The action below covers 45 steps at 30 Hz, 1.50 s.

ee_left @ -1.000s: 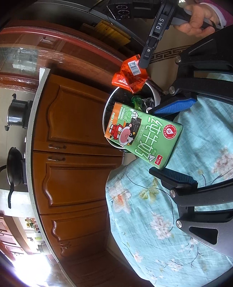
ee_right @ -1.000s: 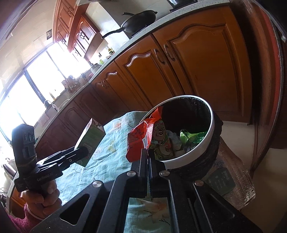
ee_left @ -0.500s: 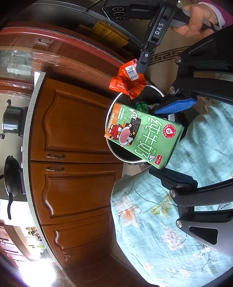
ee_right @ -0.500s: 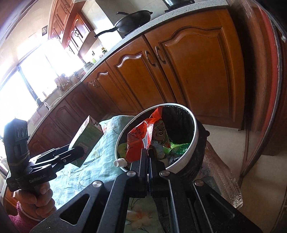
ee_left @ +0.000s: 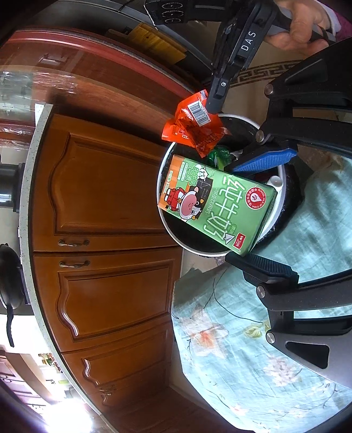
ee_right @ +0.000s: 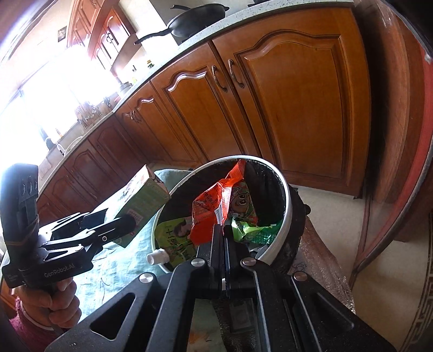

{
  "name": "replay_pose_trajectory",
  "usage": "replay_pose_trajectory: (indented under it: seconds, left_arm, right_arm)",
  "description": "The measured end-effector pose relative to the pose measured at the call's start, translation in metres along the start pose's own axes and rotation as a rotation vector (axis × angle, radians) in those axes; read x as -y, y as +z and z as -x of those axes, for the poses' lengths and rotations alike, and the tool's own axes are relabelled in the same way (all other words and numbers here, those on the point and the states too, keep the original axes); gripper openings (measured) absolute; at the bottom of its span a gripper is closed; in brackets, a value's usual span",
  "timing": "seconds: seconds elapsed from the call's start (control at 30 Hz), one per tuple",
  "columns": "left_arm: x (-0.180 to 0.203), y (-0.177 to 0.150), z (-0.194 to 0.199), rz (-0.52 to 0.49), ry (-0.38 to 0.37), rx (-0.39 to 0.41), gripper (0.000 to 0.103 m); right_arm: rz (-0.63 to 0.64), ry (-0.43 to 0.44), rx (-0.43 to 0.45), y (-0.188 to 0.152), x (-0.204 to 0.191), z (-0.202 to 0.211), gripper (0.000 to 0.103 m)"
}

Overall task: Collect trash
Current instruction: 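Carry the carton and red wrapper over the bin and release both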

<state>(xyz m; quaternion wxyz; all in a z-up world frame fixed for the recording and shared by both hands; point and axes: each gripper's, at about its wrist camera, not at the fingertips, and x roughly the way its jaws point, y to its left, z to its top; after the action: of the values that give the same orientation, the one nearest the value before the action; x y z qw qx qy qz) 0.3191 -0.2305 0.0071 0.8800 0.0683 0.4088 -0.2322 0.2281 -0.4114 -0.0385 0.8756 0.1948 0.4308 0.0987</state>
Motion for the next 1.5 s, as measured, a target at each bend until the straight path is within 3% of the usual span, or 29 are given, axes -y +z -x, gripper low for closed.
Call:
replay_pose_trajectory:
  seconds: [1.07,1.27,1.5]
  left_arm:
    - [0.018,0.021,-0.044,-0.034,0.014,-0.111,0.055]
    - [0.015,0.026,-0.048,-0.017,-0.001,-0.14,0.056]
    - [0.005,0.026,-0.038,0.013,-0.007,-0.124,0.06]
  right_arm:
    - [0.043,-0.061,-0.101,0.017,0.003,-0.033,0.001]
    - [0.014,-0.055,-0.103,0.022,0.008,-0.034,0.009]
    - [-0.024,-0.046,-0.069,0.021,0.011,-0.024,0.027]
